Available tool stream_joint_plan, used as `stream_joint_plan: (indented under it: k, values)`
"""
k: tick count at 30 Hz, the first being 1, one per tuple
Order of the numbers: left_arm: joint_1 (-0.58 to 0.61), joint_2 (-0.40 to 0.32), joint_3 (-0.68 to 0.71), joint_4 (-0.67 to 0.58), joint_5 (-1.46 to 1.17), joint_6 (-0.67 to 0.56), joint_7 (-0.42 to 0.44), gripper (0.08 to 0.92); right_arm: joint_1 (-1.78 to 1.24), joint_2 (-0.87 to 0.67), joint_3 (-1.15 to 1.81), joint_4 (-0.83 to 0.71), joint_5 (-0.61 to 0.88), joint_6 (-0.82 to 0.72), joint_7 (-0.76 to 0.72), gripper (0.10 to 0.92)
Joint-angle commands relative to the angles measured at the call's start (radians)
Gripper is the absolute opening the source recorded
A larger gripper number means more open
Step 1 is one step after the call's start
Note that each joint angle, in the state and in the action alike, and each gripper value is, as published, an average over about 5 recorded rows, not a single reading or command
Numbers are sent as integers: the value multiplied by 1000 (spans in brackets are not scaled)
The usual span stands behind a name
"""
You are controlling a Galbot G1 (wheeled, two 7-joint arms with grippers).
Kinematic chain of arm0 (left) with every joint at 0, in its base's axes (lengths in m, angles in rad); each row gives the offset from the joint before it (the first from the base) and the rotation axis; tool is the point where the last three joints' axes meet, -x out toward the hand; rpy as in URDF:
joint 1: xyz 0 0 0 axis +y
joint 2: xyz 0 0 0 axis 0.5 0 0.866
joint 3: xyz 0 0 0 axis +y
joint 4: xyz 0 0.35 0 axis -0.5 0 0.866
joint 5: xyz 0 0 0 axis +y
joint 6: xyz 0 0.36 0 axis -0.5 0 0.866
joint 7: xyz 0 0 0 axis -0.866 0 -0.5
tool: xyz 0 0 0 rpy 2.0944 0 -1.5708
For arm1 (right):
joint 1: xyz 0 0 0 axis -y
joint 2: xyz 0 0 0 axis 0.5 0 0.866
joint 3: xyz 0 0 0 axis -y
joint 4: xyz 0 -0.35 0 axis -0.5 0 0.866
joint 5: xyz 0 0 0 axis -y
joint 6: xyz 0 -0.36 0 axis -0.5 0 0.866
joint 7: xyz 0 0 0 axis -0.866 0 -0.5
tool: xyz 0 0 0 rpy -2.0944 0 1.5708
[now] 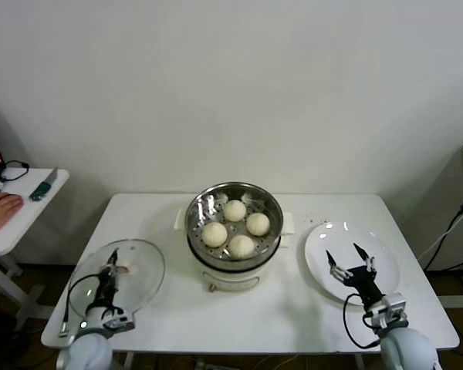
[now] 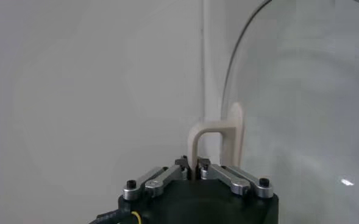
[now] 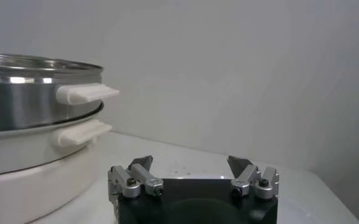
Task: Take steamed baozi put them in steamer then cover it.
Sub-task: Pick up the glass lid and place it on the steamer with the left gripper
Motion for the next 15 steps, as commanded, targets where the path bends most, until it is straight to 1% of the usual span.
stream_joint_plan:
  k: [1, 8, 12, 15]
  values:
    - [84, 55, -3, -212, -35, 115, 1, 150, 18, -12, -2, -16, -8, 2, 0, 823]
    - [160, 146, -7, -440, -91, 274, 40, 150, 43, -38, -14, -30, -12, -1, 1, 823]
    - [170, 216, -6, -536, -126, 345, 69, 150, 61, -50, -25, -41, -16, -2, 1, 823]
    - [156, 273, 13, -587, -168, 396, 94, 150, 75, -56, -35, -49, -24, -3, 1, 823]
